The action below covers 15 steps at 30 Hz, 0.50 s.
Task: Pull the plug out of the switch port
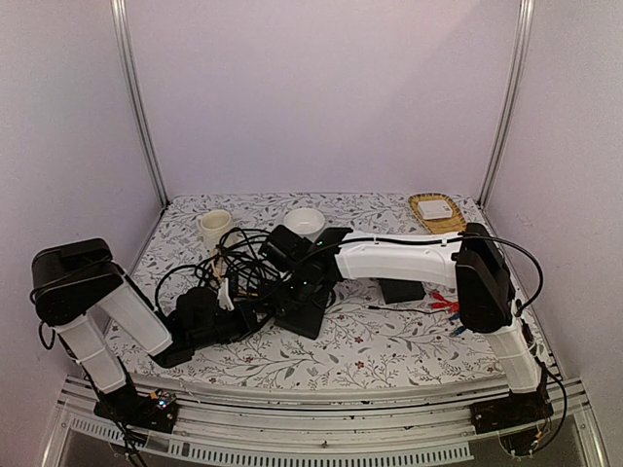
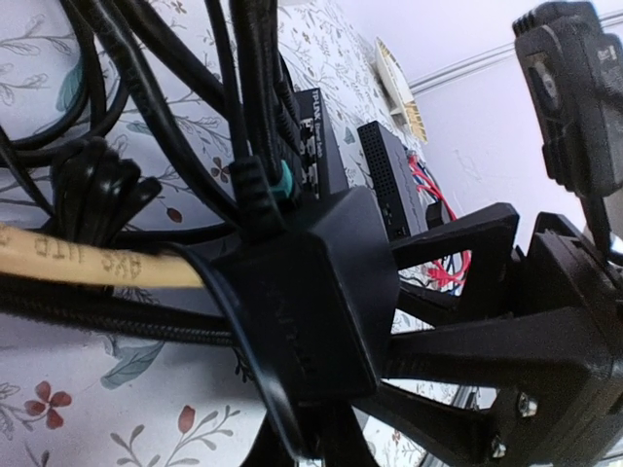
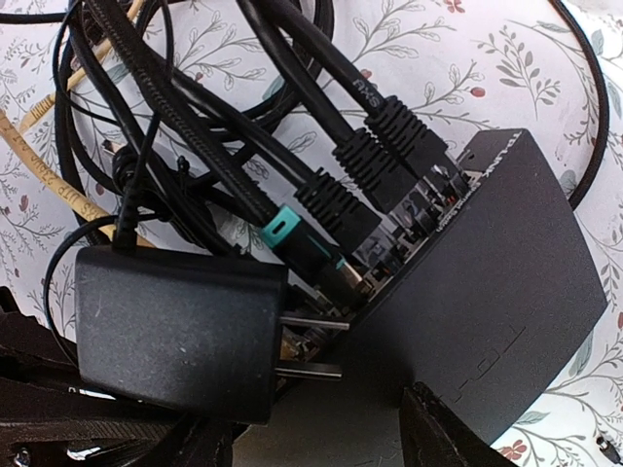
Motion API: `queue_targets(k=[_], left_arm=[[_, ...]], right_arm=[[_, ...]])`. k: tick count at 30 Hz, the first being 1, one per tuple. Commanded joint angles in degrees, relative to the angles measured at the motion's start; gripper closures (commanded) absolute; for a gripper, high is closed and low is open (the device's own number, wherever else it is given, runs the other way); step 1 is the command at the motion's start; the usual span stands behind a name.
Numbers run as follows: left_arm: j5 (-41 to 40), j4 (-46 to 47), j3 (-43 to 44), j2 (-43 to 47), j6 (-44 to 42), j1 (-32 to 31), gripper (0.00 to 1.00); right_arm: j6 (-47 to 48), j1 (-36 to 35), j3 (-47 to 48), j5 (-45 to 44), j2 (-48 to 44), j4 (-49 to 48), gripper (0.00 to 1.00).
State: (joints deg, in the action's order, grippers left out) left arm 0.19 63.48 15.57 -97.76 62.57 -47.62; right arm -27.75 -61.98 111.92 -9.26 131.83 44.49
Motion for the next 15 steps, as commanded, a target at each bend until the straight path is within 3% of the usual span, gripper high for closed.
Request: queue_targets(k=[1,15], left_arm=[[-3.79,5.80,-0.10,3.71,-1.59,0.51,1.00],[-7.91,5.51,-1.59,4.20,1.54,0.52,1.00]], right_arm=[[1.42,1.41,-3.41,-3.66,3.78,8.86,0.40],[0.22,2.25,-9.26,-2.55,0.43,6.67,0.40]])
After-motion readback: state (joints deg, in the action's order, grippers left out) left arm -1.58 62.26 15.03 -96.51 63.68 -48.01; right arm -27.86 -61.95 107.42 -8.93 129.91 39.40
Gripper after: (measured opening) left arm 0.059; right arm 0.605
